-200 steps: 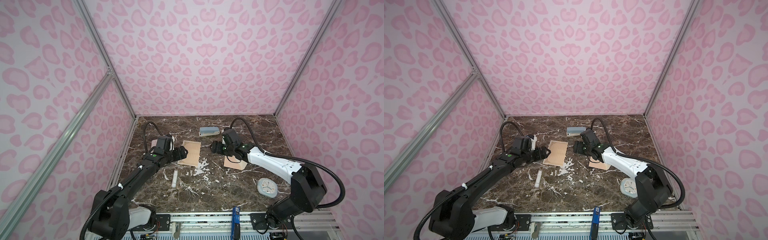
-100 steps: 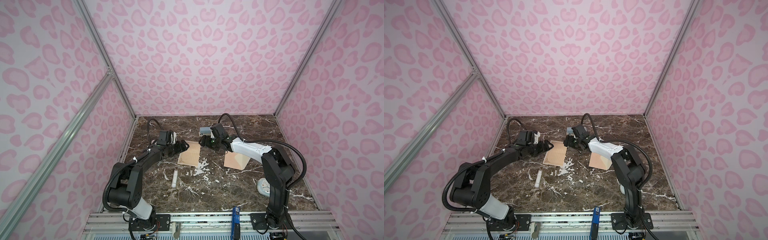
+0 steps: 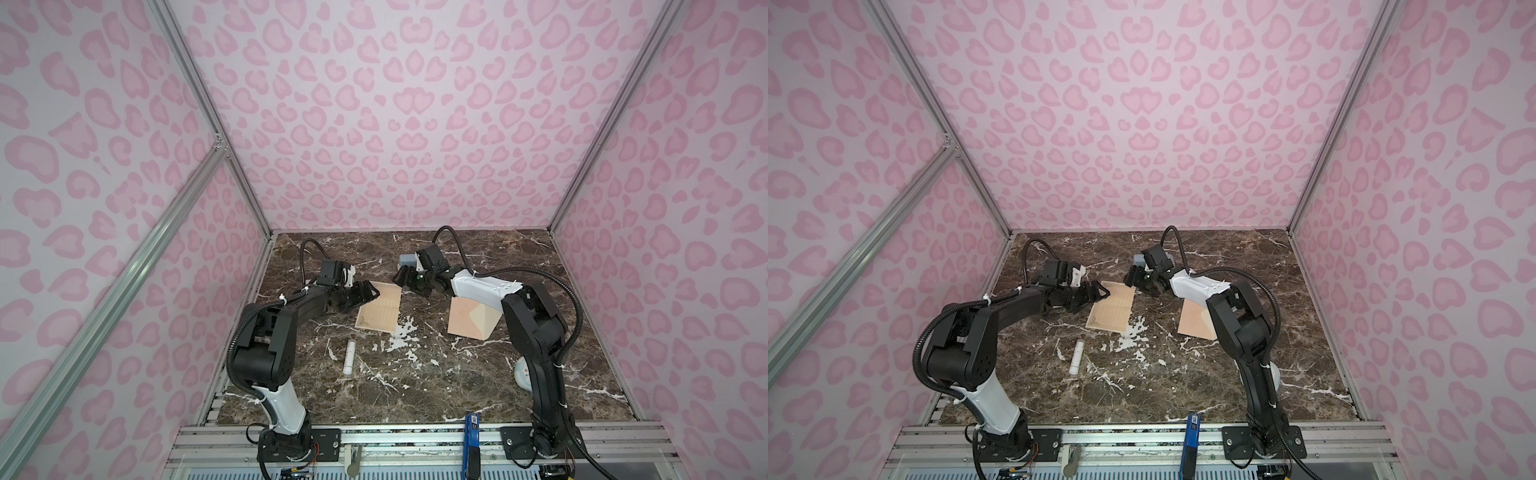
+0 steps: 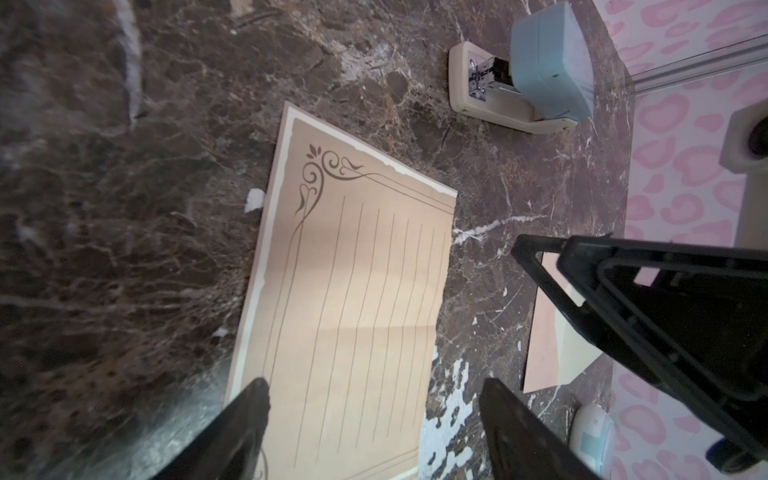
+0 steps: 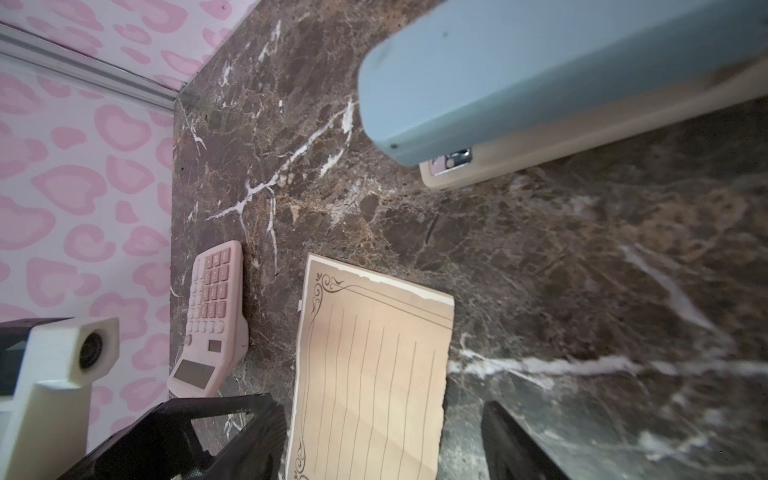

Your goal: Place the letter into the envelope and seal it

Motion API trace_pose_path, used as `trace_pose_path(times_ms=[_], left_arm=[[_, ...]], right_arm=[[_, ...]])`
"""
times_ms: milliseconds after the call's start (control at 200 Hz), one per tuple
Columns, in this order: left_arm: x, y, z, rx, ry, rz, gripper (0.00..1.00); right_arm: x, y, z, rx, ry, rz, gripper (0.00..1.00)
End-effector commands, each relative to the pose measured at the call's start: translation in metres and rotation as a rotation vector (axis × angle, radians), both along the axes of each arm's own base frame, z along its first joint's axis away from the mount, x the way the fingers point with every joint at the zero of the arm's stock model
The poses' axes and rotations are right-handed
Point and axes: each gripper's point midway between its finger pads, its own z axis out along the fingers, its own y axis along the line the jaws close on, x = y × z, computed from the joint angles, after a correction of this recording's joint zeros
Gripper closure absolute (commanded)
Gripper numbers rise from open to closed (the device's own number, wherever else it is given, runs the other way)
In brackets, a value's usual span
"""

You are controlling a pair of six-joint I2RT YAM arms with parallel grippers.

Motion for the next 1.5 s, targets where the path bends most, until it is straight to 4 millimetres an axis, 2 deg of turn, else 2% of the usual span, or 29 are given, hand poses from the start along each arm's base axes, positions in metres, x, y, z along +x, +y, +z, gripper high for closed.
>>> trace_pose_path(times_ms=[0,285,820,1115,1315,1335,1370,1495], left_arm=[[0.006,-0.005,0.003,-0.025,-0.027,-0.024,0.2],[-0.002,-0.006,-0.003,-0.033,-0.004,-0.042,0.22],[-0.013,0.014,-0.036,0.02,0.1,-0.017,0.22],[-0.015,0.016,-0.046,0.011,0.125,-0.027,0.23],[-0.015,0.015,-0.048,0.006,0.133,-0.031,0.23],[-0.015,0.015,-0.048,0.005,0.134,-0.032,0.23],[-0.015,0.016,-0.048,0.006,0.136,-0.03,0.23],[-0.015,0.015,-0.05,0.003,0.142,-0.035,0.23]], right_arm=[[0.002,0.004,-0.005,0.018,0.013,-0.001,0.24],[0.003,0.005,-0.011,0.021,0.023,-0.003,0.24],[0.015,0.009,-0.02,0.031,0.046,0.002,0.24],[0.015,0.015,-0.033,0.045,0.081,0.012,0.24],[0.016,0.017,-0.031,0.056,0.083,0.013,0.24],[0.015,0.016,-0.042,0.047,0.1,0.013,0.24],[0.014,0.016,-0.045,0.048,0.106,0.014,0.24],[0.015,0.022,-0.042,0.091,0.106,0.018,0.24]])
